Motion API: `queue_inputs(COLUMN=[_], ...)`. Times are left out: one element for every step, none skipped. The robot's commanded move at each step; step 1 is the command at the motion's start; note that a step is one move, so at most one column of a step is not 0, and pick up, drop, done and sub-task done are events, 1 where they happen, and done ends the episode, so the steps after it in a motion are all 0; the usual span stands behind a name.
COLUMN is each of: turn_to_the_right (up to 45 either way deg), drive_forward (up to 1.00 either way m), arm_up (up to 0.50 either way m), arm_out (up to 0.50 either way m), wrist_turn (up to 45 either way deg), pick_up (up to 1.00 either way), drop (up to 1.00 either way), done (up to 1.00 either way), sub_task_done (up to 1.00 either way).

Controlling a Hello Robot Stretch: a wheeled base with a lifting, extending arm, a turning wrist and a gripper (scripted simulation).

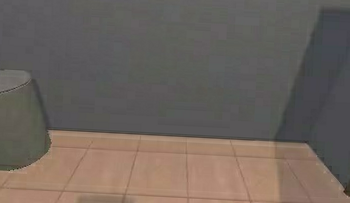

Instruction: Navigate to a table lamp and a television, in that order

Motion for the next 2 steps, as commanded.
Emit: queue_inputs(turn_to_the_right=[0.0, 0.0], drive_forward=[0.45, 0.2], arm_up=[0.0, 0.0], arm_out=[0.0, 0.0], wrist_turn=[0.0, 0.0], pick_up=[0.0, 0.0], drop=[0.0, 0.0], done=[0.0, 0.0], sub_task_done=[0.0, 0.0])
